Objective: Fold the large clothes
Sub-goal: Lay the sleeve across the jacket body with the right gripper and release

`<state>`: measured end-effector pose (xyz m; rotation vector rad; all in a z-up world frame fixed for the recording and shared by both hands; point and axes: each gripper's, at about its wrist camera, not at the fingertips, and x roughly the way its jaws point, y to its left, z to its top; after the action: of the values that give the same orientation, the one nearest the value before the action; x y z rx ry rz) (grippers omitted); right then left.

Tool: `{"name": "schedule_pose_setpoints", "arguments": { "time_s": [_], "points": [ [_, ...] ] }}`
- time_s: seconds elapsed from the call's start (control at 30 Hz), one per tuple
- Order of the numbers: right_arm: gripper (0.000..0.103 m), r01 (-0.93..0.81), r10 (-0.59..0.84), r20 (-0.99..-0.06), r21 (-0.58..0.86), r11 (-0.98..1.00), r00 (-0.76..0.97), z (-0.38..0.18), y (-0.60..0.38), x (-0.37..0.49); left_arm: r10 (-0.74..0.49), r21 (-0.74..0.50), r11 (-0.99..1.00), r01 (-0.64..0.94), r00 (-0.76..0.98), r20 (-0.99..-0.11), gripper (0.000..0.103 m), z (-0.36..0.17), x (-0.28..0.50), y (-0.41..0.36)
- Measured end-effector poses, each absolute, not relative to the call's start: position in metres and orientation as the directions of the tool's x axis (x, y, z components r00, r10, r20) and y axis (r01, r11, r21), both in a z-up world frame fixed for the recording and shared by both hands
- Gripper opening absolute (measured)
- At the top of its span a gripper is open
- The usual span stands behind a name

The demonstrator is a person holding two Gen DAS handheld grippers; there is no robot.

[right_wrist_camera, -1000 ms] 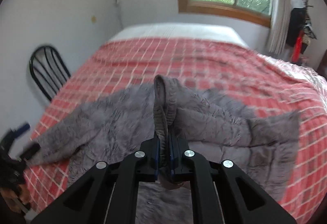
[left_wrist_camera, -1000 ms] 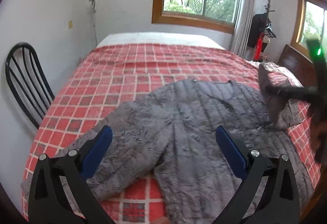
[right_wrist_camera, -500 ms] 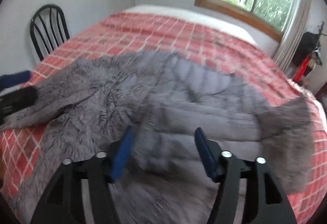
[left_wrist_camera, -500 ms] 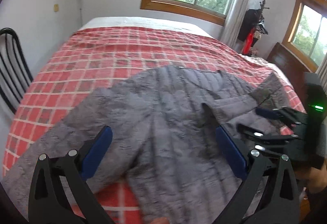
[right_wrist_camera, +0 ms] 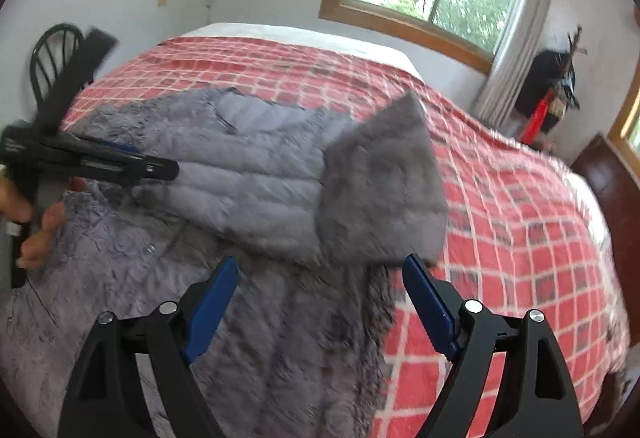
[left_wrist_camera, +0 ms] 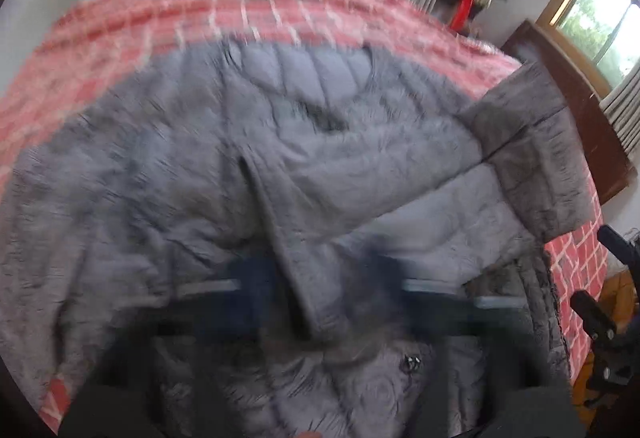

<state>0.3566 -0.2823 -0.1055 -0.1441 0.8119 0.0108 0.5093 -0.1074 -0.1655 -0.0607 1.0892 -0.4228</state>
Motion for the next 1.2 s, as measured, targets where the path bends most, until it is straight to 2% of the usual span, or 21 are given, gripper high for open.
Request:
{"name": "schedule_pose_setpoints", "arguments": {
  "time_s": [0.07, 0.17, 0.4, 0.53, 0.67, 0.9, 1.0, 1.07, 1.13, 1.17, 1.2],
  "points": [
    [0.085, -0.056, -0.044, -0.725, -0.114, 0.992, 0.687, -0.109, -0.290, 0.354, -0.359, -0.253, 0.922, 0.292, 0.402, -0.842, 0.017, -0.163, 0.513, -0.106],
    [0.085, -0.058, -0.038, -0.725, -0.106, 0.993, 0.688, -0.111, -0.293, 0.353, -0.374, -0.265, 0.918, 0.295, 0.419, -0.827, 0.006, -0.150, 0.517, -0.099],
    [0.085, -0.079, -0.007, -0.724, -0.085, 0.993, 0.690, -0.110, -0.290, 0.352, -0.323, -0.212, 0.942, 0.261, 0.528, -0.785, 0.004, -0.093, 0.522, -0.047],
    [0.084, -0.091, 0.008, -0.724, -0.077, 0.993, 0.690, -0.111, -0.282, 0.356, -0.285, -0.201, 0.957, 0.209, 0.551, -0.784, 0.004, -0.078, 0.532, -0.007],
    [0.082, -0.105, 0.019, -0.725, -0.074, 0.992, 0.688, -0.113, -0.273, 0.370, -0.268, -0.201, 0.963, 0.181, 0.535, -0.801, 0.004, -0.089, 0.536, 0.020],
    [0.080, -0.079, 0.016, -0.744, -0.050, 0.996, 0.668, -0.127, -0.277, 0.417, -0.259, -0.221, 0.966, 0.136, 0.470, -0.844, 0.004, -0.148, 0.542, 0.046],
    [0.080, -0.056, 0.001, -0.762, -0.046, 0.997, 0.648, -0.139, -0.283, 0.438, -0.257, -0.222, 0.966, 0.130, 0.448, -0.856, 0.007, -0.167, 0.543, 0.046],
    [0.081, -0.052, -0.003, -0.786, -0.045, 0.998, 0.618, -0.150, -0.286, 0.449, -0.252, -0.221, 0.968, 0.121, 0.458, -0.853, 0.016, -0.163, 0.541, 0.049],
    [0.082, -0.064, -0.008, -0.814, -0.055, 0.996, 0.581, -0.160, -0.287, 0.455, -0.241, -0.218, 0.970, 0.104, 0.488, -0.839, 0.020, -0.146, 0.533, 0.054],
    [0.082, -0.071, -0.011, -0.813, -0.064, 0.995, 0.582, -0.158, -0.287, 0.455, -0.243, -0.219, 0.970, 0.109, 0.504, -0.829, 0.032, -0.139, 0.529, 0.055],
    [0.082, -0.073, -0.014, -0.808, -0.071, 0.995, 0.589, -0.155, -0.285, 0.453, -0.253, -0.223, 0.967, 0.120, 0.532, -0.808, 0.038, -0.125, 0.521, 0.055]
  ]
}}
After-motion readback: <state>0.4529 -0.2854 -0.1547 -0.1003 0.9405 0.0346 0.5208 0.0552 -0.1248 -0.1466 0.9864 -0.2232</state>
